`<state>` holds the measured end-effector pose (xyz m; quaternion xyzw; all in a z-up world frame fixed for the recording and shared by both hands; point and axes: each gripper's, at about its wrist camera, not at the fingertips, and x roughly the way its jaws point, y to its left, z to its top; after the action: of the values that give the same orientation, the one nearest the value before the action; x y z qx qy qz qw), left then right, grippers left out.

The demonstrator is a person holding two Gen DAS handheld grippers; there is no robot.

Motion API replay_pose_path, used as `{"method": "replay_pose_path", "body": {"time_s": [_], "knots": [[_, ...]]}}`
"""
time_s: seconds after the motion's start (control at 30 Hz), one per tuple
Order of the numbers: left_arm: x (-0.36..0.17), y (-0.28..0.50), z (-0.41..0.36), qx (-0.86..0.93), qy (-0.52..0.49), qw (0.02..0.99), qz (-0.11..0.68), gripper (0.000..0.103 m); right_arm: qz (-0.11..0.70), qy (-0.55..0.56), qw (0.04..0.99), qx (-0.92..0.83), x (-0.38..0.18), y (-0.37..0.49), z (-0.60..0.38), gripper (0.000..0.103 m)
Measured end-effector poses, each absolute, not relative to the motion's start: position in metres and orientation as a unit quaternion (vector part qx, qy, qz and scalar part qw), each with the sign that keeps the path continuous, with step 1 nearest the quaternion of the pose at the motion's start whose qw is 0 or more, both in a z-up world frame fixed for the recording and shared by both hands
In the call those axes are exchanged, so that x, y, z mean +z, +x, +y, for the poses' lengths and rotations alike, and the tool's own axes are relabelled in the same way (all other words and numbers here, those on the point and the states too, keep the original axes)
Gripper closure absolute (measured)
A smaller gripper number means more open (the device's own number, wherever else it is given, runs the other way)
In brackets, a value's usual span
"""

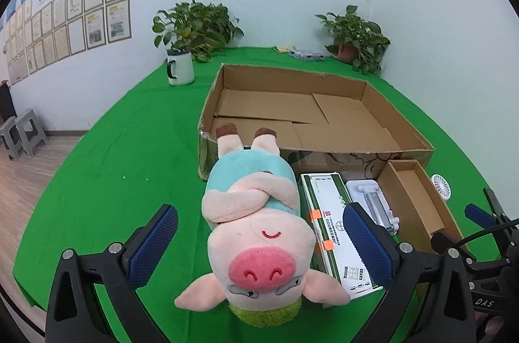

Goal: Organize objects
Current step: 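Move the left tool to the plush pig and close on it, then lift the plush pig with the left tool and carry it over the cardboard box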

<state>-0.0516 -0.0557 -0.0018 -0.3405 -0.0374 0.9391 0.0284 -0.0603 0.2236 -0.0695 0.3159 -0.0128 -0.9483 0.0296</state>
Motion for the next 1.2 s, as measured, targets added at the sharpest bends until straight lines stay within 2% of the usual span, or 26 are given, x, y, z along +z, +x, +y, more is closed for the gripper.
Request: {"method": "replay_pose_path", "body": {"time_s": [0.1,0.2,0.3,0.43,0.53,0.8,1.07,1.2], "knots": [[-0.01,-0.059,-0.068,0.931,-0.36,0.034,-0.047,0.001,0.019,0.309,0.045,-0.95,-0.07,-0.061,0.213,0.001],[-0.024,-0.064,-0.083,0.922,-0.379,0.046,-0.067,0.002,0.038,0.292,0.106,-0.95,-0.066,-0.058,0.199,0.001],[-0.042,-0.071,-0.097,0.903,-0.409,0.075,-0.109,0.007,0.019,0.265,0.204,-0.942,-0.053,-0.051,0.187,0.001],[-0.064,-0.08,-0.104,0.873,-0.434,0.14,-0.172,0.01,-0.006,0.271,0.284,-0.92,-0.048,-0.057,0.173,0.001],[-0.079,-0.085,-0.1,0.854,-0.445,0.184,-0.198,0.018,0.003,0.278,0.286,-0.917,-0.05,-0.065,0.163,0.001],[-0.077,-0.073,-0.091,0.874,-0.421,0.189,-0.155,0.036,0.01,0.291,0.27,-0.918,-0.046,-0.089,0.169,0.001],[-0.066,-0.045,-0.109,0.874,-0.424,0.174,-0.164,0.041,-0.039,0.31,0.34,-0.887,-0.034,-0.127,0.141,0.001],[-0.062,-0.02,-0.13,0.874,-0.422,0.168,-0.172,0.041,-0.08,0.354,0.373,-0.854,-0.051,-0.146,0.106,0.001]]}}
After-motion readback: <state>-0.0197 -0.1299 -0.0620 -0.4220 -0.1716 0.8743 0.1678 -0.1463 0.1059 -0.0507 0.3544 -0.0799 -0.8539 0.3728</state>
